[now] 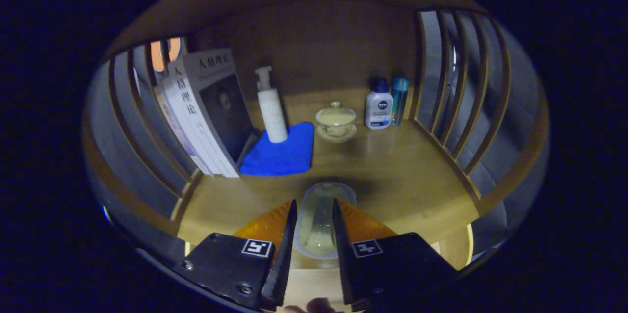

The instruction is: Pull open the drawer, take out the items inside it, and place them on the countertop above the cabinet.

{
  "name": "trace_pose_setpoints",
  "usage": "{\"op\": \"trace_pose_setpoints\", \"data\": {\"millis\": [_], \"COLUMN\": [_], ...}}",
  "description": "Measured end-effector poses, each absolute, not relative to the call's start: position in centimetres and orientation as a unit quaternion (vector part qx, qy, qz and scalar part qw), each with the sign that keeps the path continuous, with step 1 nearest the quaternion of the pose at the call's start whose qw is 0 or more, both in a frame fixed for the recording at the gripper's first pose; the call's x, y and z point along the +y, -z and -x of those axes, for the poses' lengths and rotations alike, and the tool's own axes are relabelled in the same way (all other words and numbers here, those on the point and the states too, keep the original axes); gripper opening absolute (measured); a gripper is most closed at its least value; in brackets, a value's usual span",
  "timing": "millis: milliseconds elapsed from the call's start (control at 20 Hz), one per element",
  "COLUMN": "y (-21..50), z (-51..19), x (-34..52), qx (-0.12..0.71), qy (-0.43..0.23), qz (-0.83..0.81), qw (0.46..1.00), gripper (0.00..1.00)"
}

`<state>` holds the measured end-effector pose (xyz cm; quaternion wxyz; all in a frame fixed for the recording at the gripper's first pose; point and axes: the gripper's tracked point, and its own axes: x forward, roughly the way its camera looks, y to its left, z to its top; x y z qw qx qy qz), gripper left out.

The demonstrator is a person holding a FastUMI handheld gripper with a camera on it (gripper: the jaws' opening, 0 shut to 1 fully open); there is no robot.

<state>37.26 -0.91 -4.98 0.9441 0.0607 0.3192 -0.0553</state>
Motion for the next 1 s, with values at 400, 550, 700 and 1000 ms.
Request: {"op": "trace_pose_setpoints", "data": {"millis": [400, 550, 700, 1000], "y": [0.0, -1.6, -2.7, -3.8], "z": [-29.8, -26.3, -22.5, -15.8], "x": [2.9, 4.1, 5.2, 6.3], "qx": [0.262, 0.232, 0.204, 0.137], "qy": [-0.002, -0.019, -0.035, -0.047], "qz": [-0.052, -0.050, -0.037, -0.035], "qw": [0.964, 0.971, 0.978, 0.989], "gripper": [0.80, 0.81, 0.91, 0.98]}}
